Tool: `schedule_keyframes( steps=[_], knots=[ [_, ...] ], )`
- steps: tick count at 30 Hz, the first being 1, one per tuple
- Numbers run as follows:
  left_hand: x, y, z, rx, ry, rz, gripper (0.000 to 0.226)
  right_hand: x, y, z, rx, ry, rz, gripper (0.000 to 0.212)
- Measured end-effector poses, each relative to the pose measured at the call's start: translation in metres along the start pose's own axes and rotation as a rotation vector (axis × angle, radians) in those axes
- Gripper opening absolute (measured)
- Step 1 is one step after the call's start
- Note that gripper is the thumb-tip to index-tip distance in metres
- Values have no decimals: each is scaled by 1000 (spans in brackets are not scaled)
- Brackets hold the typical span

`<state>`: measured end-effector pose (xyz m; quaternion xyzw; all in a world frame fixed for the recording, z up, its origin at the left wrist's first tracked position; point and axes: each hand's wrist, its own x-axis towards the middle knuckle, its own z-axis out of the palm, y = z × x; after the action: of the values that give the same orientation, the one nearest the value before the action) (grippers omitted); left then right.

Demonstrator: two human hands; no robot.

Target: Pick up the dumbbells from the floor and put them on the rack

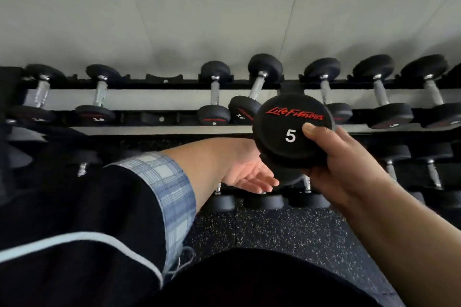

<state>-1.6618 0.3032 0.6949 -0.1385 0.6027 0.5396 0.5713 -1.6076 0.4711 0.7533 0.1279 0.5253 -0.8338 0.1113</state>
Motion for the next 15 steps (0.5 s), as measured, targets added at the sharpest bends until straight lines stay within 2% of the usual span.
schedule_keyframes(
  steps=[3,5,9,10,12,15],
  knots=[
    [-7,7,-11,-309,17,130,48,24,-11,26,-54,-130,31,33],
    [-18,14,-27,-558,76,209,41,40,-15,49,-58,-187,65,43],
    [-55,22,-77,-900,241,338,29,70,-9,106,-117,-369,76,40],
    [-70,24,-89,-952,255,385,30,78,-5,118,-136,-404,65,39],
    [-93,27,-122,-904,246,477,34,96,5,144,-149,-464,47,36],
    [-133,31,-171,-829,189,523,61,121,24,191,-143,-483,13,36]
  ],
)
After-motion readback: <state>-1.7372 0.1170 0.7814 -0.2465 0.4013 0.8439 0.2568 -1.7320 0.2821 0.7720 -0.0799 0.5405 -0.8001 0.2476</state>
